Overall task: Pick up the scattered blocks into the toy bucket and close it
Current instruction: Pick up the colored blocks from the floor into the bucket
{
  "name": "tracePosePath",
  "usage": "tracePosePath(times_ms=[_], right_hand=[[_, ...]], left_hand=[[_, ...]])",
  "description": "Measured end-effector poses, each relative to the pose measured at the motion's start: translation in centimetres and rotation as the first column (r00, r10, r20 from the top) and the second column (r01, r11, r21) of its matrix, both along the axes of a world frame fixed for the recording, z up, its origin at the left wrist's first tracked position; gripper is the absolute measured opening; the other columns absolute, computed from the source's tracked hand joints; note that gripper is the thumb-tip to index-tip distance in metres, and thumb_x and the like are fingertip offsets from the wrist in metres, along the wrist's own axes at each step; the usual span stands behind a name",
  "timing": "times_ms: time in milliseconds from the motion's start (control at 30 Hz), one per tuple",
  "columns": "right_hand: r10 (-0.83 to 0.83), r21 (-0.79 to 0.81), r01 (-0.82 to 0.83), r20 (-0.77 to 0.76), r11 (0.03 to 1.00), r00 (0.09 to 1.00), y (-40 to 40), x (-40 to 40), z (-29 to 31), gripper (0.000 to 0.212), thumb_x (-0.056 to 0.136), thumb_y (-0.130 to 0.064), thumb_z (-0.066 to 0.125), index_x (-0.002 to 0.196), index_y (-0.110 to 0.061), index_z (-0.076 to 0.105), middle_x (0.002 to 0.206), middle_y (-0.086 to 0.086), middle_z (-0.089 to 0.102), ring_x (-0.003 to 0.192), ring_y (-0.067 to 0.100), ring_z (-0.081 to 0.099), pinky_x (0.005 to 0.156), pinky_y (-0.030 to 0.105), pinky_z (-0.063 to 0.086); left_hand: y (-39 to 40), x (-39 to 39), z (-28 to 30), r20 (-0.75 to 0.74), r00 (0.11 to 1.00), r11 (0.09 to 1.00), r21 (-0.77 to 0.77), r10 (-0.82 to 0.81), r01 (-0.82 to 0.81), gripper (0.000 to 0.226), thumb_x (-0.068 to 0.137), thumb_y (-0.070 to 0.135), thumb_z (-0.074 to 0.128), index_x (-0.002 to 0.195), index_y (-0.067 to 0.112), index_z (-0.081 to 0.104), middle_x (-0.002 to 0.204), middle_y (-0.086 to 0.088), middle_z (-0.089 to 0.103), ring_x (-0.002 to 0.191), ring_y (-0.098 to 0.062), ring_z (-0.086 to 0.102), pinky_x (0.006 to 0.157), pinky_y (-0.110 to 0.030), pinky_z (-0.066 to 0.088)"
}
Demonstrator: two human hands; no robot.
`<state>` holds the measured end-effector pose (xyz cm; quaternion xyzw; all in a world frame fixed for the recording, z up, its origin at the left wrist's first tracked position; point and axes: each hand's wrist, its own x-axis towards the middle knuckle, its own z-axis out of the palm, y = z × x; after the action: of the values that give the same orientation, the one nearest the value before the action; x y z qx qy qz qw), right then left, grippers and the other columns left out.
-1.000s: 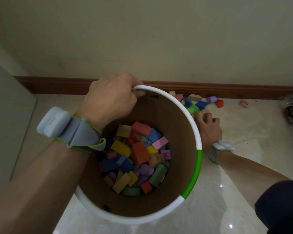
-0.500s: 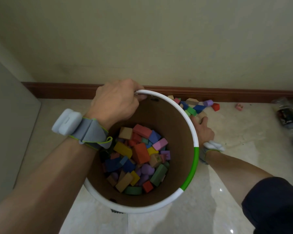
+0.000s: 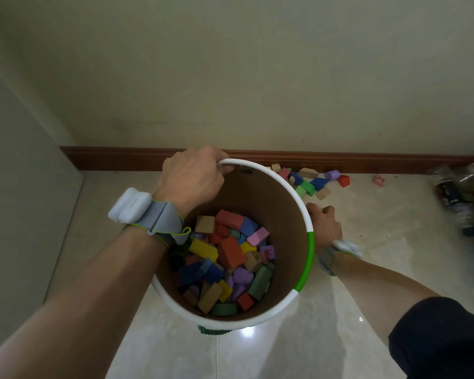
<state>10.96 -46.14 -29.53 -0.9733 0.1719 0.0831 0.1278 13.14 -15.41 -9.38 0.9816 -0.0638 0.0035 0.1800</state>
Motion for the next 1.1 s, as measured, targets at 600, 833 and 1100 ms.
tracePosePath(times_ms=[600,833,1100], right_hand=[[-0.49,0.788,0.36,-0.085,0.5,0.868,2.7,0.8,7.4,0.033,0.098,-0.035,0.063,0.114,-0.006,0.061,0.076,0.013,0.065,0.046,0.014,0.06,0.044,0.025,0.048],[-0.303,0.962,0.078,0.005,0.261,0.953,7.8,0.5,17.9,0.023,0.101,-0.032,0.059,0.095,-0.01,0.062,0.063,0.004,0.059,0.048,0.015,0.055,0.048,0.03,0.045],[0.161,0.994,0.077,-0.065,-0.072,0.985,14.2,-4.2,26.7,0.029,0.095,-0.037,0.058,0.111,-0.013,0.064,0.082,0.009,0.059,0.052,0.018,0.052,0.041,0.024,0.041]], left_hand=[[3.4,-1.9,-0.1,-0.008,0.993,0.992,-0.04,0.115,-0.116,0.025,0.092,0.041,0.049,0.112,0.036,0.063,0.104,-0.011,0.066,0.095,-0.04,0.059,0.073,-0.04,0.043],[4.7,-2.2,0.4,-0.113,0.99,0.995,-0.046,0.088,-0.093,0.037,0.088,0.021,0.053,0.123,0.033,0.057,0.114,-0.015,0.063,0.101,-0.04,0.058,0.079,-0.041,0.046],[5.5,-2.3,0.8,-0.168,0.986,0.997,-0.075,0.022,-0.035,0.04,0.088,0.011,0.049,0.124,0.026,0.056,0.116,-0.017,0.061,0.106,-0.04,0.055,0.086,-0.043,0.046]])
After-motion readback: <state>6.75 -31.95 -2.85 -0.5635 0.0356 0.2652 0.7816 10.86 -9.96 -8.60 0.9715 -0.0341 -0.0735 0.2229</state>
